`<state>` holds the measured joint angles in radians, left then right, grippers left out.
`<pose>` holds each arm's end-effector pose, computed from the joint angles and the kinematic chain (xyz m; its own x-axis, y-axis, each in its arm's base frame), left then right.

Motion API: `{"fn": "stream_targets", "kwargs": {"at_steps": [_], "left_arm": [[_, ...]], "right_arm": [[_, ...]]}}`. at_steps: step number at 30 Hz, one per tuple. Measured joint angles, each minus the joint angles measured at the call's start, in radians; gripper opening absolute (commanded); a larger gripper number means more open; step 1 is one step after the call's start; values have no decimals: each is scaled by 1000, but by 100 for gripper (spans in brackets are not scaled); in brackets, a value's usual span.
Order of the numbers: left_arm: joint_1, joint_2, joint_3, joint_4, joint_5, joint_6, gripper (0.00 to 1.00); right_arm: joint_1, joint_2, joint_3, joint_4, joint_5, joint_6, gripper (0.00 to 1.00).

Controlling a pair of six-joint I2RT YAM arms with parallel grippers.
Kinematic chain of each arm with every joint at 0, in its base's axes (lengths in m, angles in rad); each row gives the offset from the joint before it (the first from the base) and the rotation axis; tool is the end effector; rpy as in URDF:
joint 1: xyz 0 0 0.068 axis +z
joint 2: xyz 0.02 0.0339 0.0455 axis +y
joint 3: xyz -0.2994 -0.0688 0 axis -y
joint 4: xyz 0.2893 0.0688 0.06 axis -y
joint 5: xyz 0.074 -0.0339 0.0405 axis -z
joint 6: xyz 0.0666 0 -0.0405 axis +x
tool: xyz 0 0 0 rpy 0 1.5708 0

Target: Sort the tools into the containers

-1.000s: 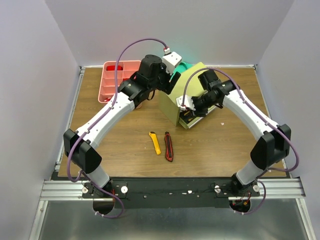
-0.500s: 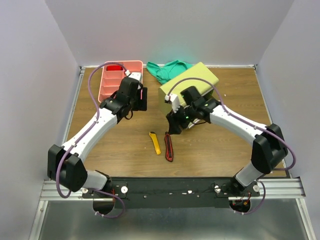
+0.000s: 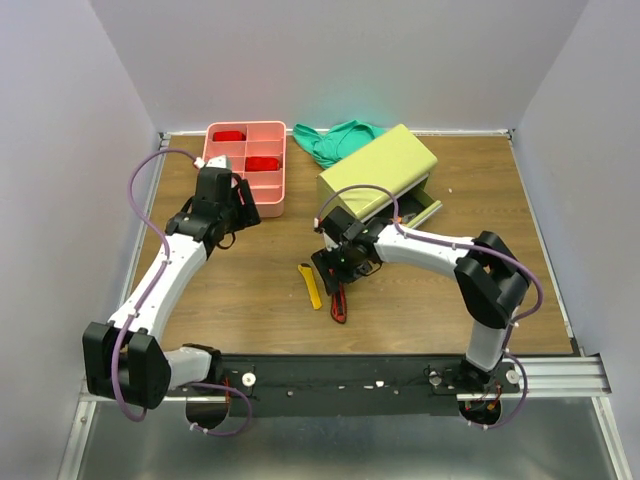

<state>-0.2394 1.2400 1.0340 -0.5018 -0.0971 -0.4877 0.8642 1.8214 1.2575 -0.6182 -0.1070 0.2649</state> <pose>0.3171 -0.0707 0.3050 -0.6350 -0.3251 -0.7007 -0.1507 0.9418 -0.3004 0.2699 0.3271 0.1699 -0.7847 -0.5183 -0.3399 -0.5979 0.7776 0.1946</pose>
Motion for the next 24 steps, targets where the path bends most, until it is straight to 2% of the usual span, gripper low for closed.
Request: {"fn": "stream_targets", "kwargs": {"at_steps": [6, 9, 10, 15, 16, 18, 21, 24], "left_arm": [[42, -33, -48, 7, 21, -31, 76], [48, -33, -55, 7, 35, -44, 76], [48, -33, -55, 8, 40, -47, 76], [58, -33, -54, 14, 50, -61, 76], [61, -32, -53, 14, 53, -64, 76], [71, -27, -48, 16, 57, -72, 76], [87, -23, -45, 26, 60, -82, 76], [101, -19, -36, 30, 64, -87, 76]], "right_arm": [[1, 49, 4, -4, 33, 82, 80], [9, 83, 34, -5, 46, 101, 70], [14, 92, 46, 0, 51, 103, 63], [38, 120, 73, 8, 105, 92, 59], [38, 120, 73, 8, 112, 84, 54], [40, 117, 62, 17, 129, 57, 50], [46, 90, 16, 50, 152, 19, 29], [45, 48, -45, 96, 145, -36, 19]]}}
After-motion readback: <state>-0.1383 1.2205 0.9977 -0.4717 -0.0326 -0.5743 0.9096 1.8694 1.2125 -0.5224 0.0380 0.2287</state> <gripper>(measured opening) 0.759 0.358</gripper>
